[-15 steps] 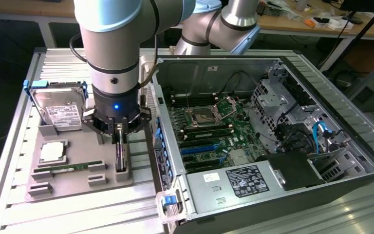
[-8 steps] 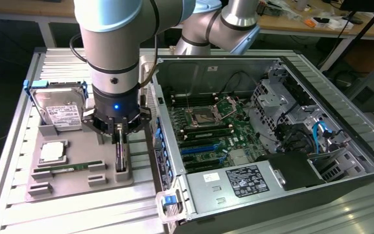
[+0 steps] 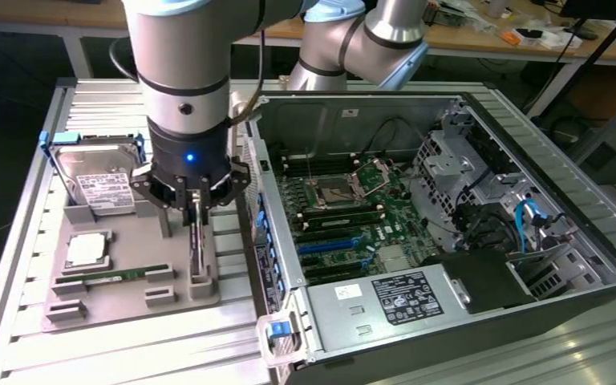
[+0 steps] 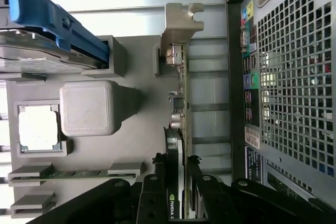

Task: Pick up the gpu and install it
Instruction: 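Pick up the gpu and move the gpu toward the slot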

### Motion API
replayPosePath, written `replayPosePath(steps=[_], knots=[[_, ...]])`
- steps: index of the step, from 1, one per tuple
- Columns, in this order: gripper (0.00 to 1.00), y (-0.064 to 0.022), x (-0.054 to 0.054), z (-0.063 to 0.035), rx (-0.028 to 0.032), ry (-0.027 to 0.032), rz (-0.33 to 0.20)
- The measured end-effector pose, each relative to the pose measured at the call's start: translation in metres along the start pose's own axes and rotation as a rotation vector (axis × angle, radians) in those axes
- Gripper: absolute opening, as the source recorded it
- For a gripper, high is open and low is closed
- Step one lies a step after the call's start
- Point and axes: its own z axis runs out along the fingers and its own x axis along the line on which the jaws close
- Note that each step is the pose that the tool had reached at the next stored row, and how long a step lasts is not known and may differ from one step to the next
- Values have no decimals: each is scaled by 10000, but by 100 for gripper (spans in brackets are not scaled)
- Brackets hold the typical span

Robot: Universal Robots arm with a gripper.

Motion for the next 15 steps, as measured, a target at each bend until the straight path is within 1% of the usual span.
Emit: replayPosePath(steps=[5,11,14,15], knots=[[27,6,0,-208,0,5,0],[27,14,1,-482,0,18,0],[27,19,1,-631,0,23,0],[27,21,1,-704,1,25,1]])
